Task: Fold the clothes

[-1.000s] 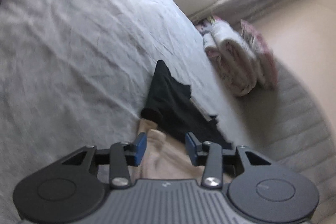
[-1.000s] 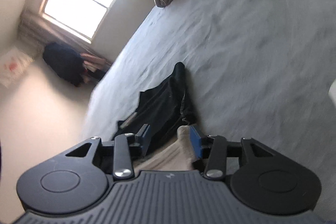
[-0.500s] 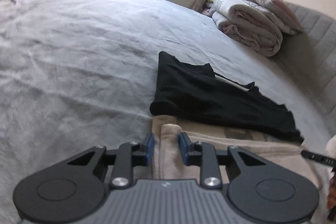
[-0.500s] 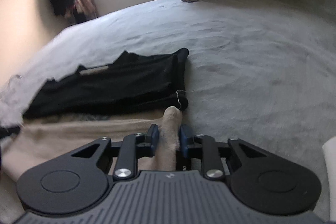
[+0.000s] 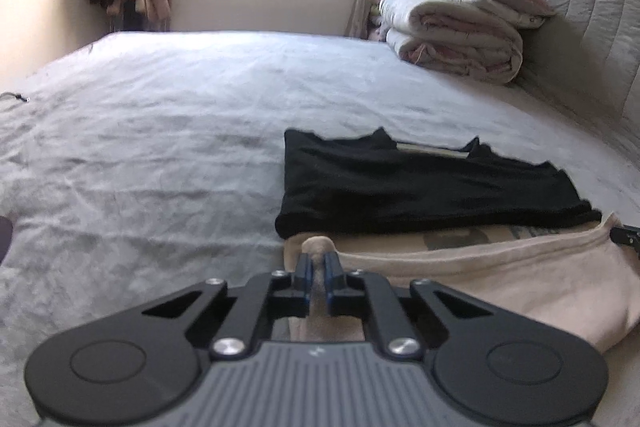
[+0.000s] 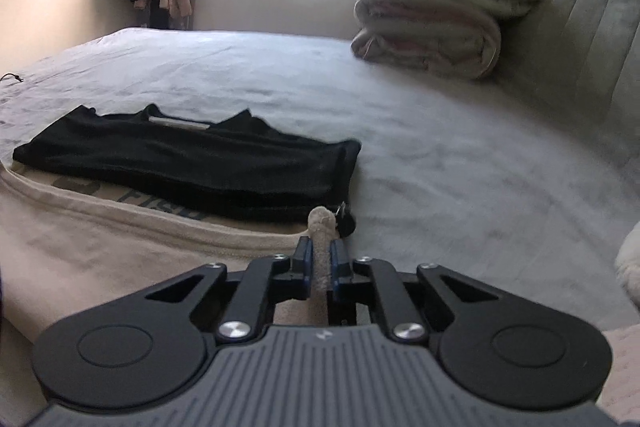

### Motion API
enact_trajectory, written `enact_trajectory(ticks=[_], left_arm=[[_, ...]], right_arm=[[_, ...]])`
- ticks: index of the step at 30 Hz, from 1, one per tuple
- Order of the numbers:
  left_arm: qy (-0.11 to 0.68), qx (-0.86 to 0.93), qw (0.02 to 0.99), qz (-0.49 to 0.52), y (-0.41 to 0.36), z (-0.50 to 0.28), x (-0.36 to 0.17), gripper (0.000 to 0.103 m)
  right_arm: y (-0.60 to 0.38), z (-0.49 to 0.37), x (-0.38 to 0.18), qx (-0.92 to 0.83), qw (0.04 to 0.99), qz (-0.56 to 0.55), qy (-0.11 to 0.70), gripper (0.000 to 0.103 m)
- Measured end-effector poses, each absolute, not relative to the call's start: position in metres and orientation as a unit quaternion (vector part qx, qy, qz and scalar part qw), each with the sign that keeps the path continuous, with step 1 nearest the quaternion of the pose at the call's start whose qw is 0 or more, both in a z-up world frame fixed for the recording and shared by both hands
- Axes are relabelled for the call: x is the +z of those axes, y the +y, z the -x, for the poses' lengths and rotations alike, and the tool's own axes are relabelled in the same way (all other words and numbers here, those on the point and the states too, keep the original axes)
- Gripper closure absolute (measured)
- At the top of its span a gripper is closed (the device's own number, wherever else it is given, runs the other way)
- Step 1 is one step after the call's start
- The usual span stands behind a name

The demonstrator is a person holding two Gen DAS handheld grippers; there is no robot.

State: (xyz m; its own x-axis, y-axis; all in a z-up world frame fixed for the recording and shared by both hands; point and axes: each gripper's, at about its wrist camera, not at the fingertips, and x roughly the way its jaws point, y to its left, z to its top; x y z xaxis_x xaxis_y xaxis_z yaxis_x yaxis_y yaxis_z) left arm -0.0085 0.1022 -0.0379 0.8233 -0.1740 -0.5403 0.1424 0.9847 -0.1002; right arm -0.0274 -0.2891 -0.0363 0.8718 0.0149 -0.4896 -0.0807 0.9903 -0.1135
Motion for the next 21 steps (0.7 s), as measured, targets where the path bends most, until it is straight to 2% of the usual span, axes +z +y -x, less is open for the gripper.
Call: enact_trajectory(ticks=[12, 15, 20, 21], left_arm=[[0.211, -0.059, 0.975, 0.044, 0.104, 0.02, -0.026, 0.097], [0.221, -0.049, 0.973, 0.045, 0.104, 0.014, -0.03, 0.097], [0.289, -0.036, 0.957, 0.011, 0.096, -0.007, -0.052, 0.095], [0.295, -0.034, 0.955, 0.003, 0.094, -0.008, -0.055, 0.093]], right_arm=[[-0.284, 0.035, -0.03, -0.006, 0.984, 0.087, 0.159, 0.097], [-0.283, 0.025, -0.035, -0.008, 0.979, 0.09, 0.181, 0.097], [-0.282, 0.001, -0.05, -0.006, 0.961, 0.097, 0.259, 0.097], [-0.282, 0.0, -0.05, -0.005, 0.96, 0.096, 0.264, 0.092]])
